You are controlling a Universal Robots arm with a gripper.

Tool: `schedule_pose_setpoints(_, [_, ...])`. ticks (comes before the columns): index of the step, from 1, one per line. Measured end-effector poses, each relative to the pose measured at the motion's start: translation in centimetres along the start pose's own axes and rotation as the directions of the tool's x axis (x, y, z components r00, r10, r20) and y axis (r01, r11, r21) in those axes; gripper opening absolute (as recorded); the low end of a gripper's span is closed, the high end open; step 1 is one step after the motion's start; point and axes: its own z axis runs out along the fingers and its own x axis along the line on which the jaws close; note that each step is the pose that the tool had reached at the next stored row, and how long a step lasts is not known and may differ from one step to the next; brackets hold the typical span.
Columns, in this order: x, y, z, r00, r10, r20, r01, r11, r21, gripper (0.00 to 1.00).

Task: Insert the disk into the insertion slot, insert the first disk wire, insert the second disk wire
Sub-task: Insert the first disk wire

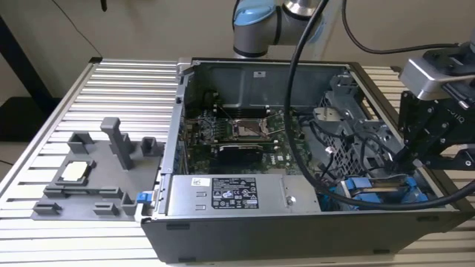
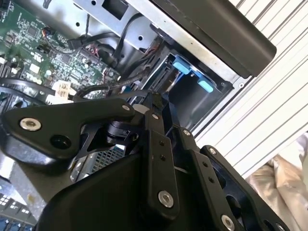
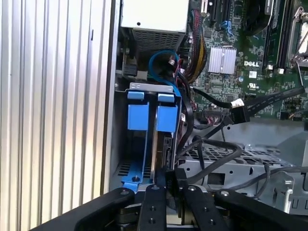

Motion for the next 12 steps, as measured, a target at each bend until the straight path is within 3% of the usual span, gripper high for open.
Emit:
schedule_pose_setpoints(2, [0.03, -0.15, 0.13, 1.0000, 0.003, 0.0002, -0.003, 1.0000, -0.0049, 0.19])
schedule_pose_setpoints(3, [0.05, -0.35, 0.18, 1.0000, 0.003, 0.0008, -0.003, 0.9999, -0.0123, 0.19])
schedule_pose_setpoints(7, [0.13, -1.56, 0.31, 1.0000, 0.005, 0.0039, -0.005, 0.9981, -0.0617, 0.19])
schedule_pose_setpoints(9, [0.16, -1.98, 0.41, 1.0000, 0.005, 0.0071, -0.005, 0.9971, -0.0765, 0.19])
schedule_pose_setpoints(12, [0.18, -2.22, 0.50, 0.9995, 0.006, 0.0296, -0.004, 0.9968, -0.0796, 0.19])
